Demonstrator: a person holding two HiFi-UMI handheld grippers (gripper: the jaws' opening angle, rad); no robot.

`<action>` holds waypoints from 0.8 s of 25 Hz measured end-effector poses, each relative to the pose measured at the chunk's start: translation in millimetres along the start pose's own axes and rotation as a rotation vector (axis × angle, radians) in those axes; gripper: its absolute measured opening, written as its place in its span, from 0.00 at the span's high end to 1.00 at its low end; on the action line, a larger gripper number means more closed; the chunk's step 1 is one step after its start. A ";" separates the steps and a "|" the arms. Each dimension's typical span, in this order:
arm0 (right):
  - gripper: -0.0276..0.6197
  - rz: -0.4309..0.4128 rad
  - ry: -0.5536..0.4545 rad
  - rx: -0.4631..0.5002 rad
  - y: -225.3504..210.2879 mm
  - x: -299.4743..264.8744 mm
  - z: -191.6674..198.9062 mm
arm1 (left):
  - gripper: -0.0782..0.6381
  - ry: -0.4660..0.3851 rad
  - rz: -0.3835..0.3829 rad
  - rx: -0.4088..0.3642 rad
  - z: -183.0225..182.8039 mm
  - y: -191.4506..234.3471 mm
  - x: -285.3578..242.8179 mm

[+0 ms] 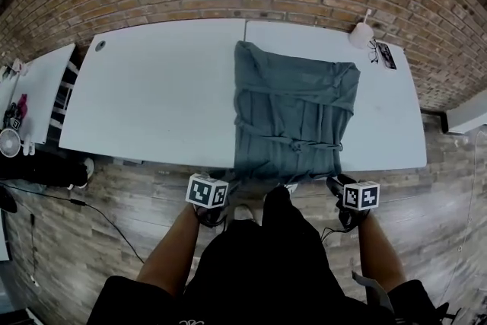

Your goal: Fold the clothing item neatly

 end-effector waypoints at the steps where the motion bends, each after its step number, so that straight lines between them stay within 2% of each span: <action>1: 0.69 -0.002 0.009 0.009 -0.6 -4.1 -1.7 | 0.58 0.002 0.000 0.014 -1.0 0.5 -5.7; 3: 0.69 0.006 0.034 0.017 -4.0 -12.6 -1.5 | 0.58 0.021 0.006 0.033 -0.9 0.2 -16.7; 6: 0.65 0.040 0.055 -0.021 -12.2 -23.7 -0.7 | 0.58 0.034 -0.002 0.034 -1.9 -1.5 -26.6; 8: 0.64 0.031 0.060 -0.036 -13.4 -27.7 -2.4 | 0.58 0.040 -0.004 0.027 -3.9 -4.3 -29.1; 9: 0.64 0.013 0.067 -0.028 -11.8 -28.5 -2.8 | 0.65 0.054 -0.004 0.017 -3.7 -6.1 -29.6; 10: 0.64 -0.010 0.079 -0.011 -9.1 -28.6 -2.6 | 0.84 0.073 -0.005 0.001 -2.7 -7.9 -29.7; 11: 0.68 -0.032 0.092 0.011 -5.8 -28.0 -1.6 | 0.84 0.093 -0.004 -0.019 -1.3 -9.8 -29.3; 13: 0.92 -0.078 0.112 0.057 1.4 -24.5 1.7 | 0.85 0.127 0.015 -0.038 1.5 -14.0 -26.5; 16: 0.92 -0.176 0.121 0.107 12.1 -11.6 5.3 | 0.86 0.148 0.092 -0.020 0.3 -22.6 -13.4; 20: 0.93 -0.303 0.074 0.167 23.1 17.3 -9.6 | 0.86 0.133 0.198 -0.049 -10.8 -35.1 16.1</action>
Point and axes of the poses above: the fingertips, and each gripper's own axes: x backward along the fingers, y to its left, z out of its underside, the point moved 5 cm from there along x, backward along the fingers, and after that the axes turned 6 degrees about x, right-handed, at the moved point
